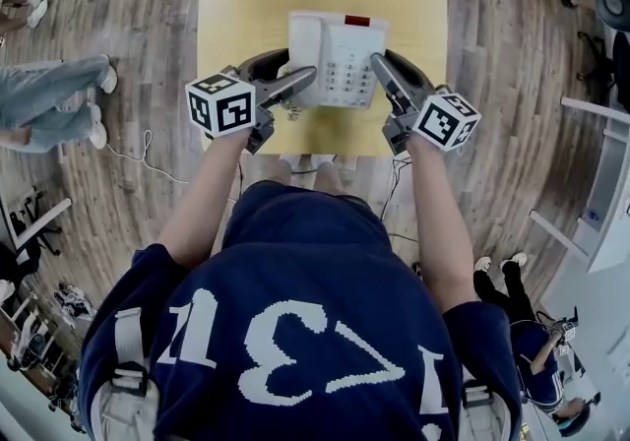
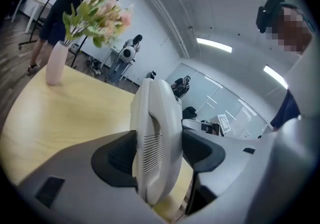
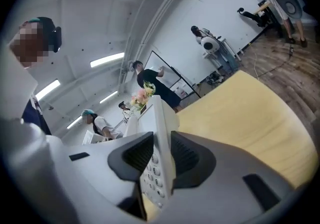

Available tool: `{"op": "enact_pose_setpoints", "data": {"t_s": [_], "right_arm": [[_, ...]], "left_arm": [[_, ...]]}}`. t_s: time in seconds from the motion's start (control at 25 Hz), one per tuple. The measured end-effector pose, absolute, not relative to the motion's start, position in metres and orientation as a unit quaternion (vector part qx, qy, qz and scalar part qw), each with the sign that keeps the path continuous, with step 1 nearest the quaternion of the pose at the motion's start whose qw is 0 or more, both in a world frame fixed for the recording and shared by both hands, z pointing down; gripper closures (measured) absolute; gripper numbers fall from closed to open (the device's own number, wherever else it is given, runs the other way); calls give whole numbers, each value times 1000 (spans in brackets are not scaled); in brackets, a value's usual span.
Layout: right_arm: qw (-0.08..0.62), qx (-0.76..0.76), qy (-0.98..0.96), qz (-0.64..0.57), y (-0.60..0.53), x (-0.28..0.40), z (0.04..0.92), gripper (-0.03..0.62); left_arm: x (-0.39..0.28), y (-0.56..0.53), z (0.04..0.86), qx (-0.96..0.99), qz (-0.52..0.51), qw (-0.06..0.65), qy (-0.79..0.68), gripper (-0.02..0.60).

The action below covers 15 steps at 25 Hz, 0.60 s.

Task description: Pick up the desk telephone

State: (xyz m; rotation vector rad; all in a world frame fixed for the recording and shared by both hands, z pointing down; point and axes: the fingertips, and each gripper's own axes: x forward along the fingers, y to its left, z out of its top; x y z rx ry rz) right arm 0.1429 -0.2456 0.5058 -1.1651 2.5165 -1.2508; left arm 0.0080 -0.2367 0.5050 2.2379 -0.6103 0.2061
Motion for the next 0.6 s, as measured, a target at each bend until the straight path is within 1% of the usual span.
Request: {"op": "enact_pose_setpoints", "data": {"t_s": [0.24,0.4,0.6], "right_arm": [[94,-380,864,-316,-269,148,411,476],[118,-373,879,-273,-279,149,359,477],[134,-367,892,-229,-280,149,316,479]], "left_arm": [[12,-262,416,920,36,299,-248,285],[12,-271,367,933,7,257,-252,285],[11,-274,324,944,-12,213,-253,285]]}}
